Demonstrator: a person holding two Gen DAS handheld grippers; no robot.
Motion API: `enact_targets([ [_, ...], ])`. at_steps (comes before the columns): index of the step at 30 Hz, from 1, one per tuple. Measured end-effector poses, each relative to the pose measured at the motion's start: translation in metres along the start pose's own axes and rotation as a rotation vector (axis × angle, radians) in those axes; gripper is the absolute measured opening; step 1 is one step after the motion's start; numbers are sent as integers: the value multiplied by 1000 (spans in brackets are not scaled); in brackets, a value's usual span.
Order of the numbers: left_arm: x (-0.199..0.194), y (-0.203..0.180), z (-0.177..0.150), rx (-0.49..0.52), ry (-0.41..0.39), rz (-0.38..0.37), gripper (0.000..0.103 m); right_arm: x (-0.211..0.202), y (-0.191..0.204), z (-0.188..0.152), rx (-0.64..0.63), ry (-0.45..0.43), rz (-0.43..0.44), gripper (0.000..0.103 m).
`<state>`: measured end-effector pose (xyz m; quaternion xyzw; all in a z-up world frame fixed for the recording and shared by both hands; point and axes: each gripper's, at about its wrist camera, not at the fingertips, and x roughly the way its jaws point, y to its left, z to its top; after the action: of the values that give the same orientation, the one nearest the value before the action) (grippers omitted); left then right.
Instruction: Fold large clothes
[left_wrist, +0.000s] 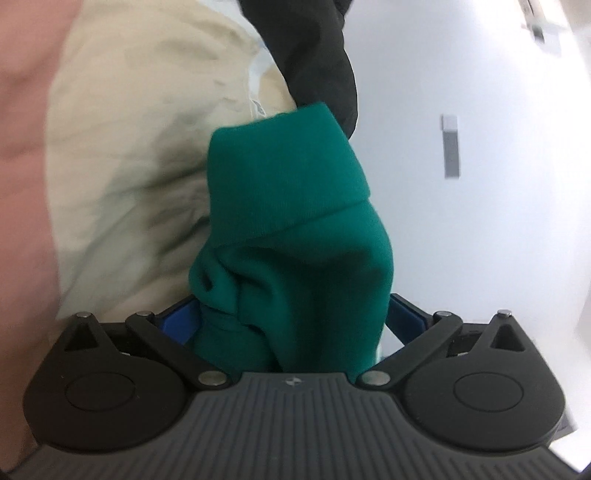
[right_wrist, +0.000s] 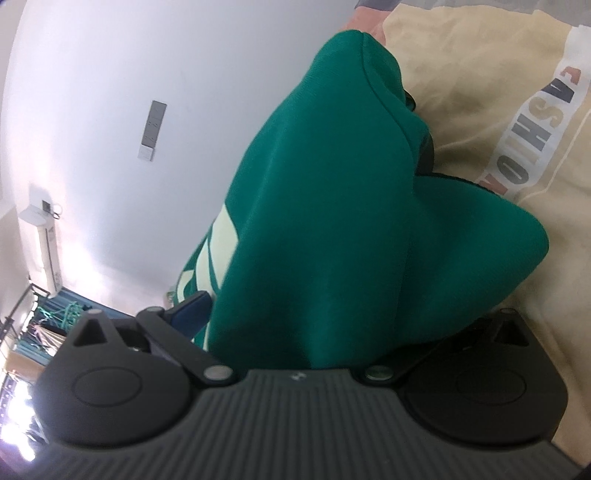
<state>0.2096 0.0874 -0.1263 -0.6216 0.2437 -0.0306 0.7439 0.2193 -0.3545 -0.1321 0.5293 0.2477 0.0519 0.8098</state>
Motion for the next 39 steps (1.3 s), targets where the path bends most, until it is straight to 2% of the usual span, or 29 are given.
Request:
enact_targets([
  [1,4,0,1,-3,6,31,103,1,0,0,-5,0,-2,103],
  [5,16,4,8,-73,-3,74,103,3,3,2,-9,5,-9,103],
  [12,29,-3,14,-11,-44,101,103,16,5,6,-19,3,-39,103],
  [14,28,-5,13,20,-52,109,97,23,8,9,-28,5,-45,103],
  [18,25,-5,10,69,-61,123,75,30,7,13,-50,6,-11,102],
  [19,24,-6,9,86,-61,117,67,30,7,13,-55,8,-1,96],
  [20,24,-7,9,104,-62,112,64,29,7,14,-64,9,5,81],
  [22,21,-13,6,147,-66,102,54,26,10,16,-79,15,15,67],
  [23,19,-16,5,168,-66,92,53,24,11,18,-84,16,25,59],
  [26,14,-20,4,197,-58,56,49,15,18,22,-103,16,52,48],
  [29,0,-21,1,191,-36,10,48,1,30,22,-146,10,77,45],
  [33,-25,-29,-10,202,-21,0,48,-27,51,18,-246,19,103,45],
  [39,-66,-47,-34,235,18,-17,48,-78,71,14,-293,9,159,45],
])
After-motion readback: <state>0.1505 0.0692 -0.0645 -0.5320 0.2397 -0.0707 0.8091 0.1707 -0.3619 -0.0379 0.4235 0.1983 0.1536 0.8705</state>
